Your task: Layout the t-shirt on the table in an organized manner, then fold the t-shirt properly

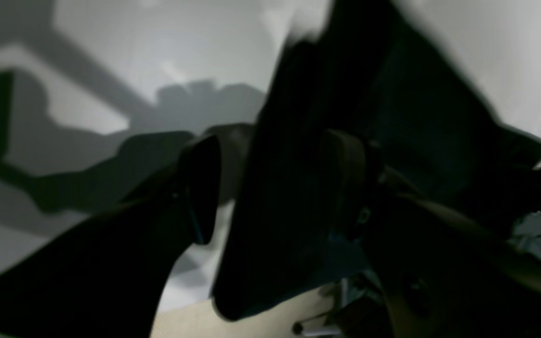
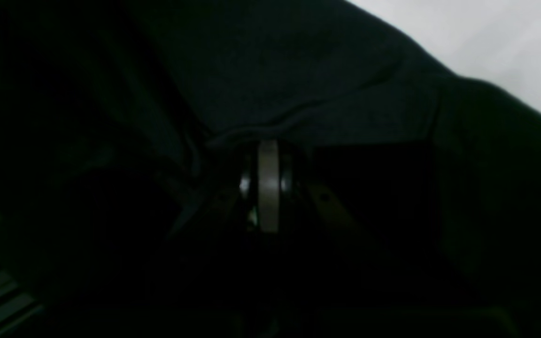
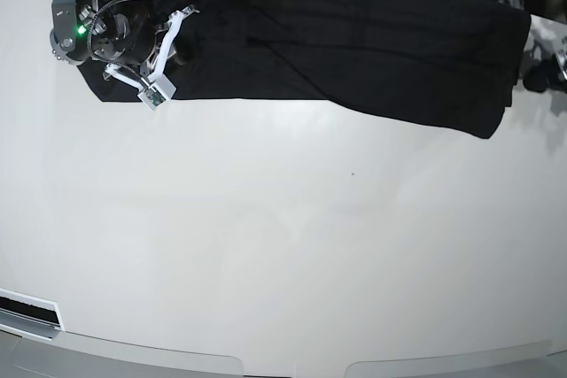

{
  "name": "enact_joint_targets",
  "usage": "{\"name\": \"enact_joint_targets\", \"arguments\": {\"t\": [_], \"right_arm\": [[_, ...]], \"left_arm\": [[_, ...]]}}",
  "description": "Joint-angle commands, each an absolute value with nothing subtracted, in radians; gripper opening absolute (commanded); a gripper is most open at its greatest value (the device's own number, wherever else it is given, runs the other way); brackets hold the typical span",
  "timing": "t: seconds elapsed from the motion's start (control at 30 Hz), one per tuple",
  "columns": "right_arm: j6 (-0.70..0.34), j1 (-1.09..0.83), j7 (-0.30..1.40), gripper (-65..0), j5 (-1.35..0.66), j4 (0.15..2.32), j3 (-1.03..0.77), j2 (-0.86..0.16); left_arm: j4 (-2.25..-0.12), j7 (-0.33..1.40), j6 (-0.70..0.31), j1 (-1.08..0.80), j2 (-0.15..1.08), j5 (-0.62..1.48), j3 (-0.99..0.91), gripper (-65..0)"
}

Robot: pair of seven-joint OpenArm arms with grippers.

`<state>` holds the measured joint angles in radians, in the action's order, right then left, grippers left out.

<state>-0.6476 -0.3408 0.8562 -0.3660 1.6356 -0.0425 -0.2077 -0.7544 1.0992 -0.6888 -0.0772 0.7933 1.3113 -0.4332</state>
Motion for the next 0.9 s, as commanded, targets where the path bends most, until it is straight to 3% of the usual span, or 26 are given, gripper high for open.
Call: {"name": "enact_joint_targets", "arguments": {"t": [0.0, 0.17, 0.57, 0.67, 0.87], "right_arm": [[-0.647, -0.335, 0.849, -65.0, -0.366, 1.646, -0.046, -0.216], [-0.648, -0.334, 0.849, -65.0, -0.406, 1.646, -0.046, -0.216], [-0.67, -0.321, 0.853, -65.0, -0.418, 1.646, -0.046, -0.216], [-0.67, -0.321, 0.857, -65.0, -0.418, 1.646, -0.046, -0.216], [-0.67, -0.321, 0.857, -65.0, -0.419, 1.646, -0.046, -0.216]], "left_arm": [[-0.792, 1.102, -0.698, -0.069, 0.825, 1.361, -0.442, -30.7], [-0.908, 1.09, -0.698, -0.019, 0.799, 1.321, -0.442, -30.7], [-0.908, 0.8, -0.698, 0.131, 0.647, 0.845, -0.251, -30.7], [-0.908, 0.737, -0.641, 0.13, 0.619, 0.723, -0.229, -30.7], [-0.908, 0.721, -0.606, 0.13, 0.609, 0.708, -0.229, -31.7]]}}
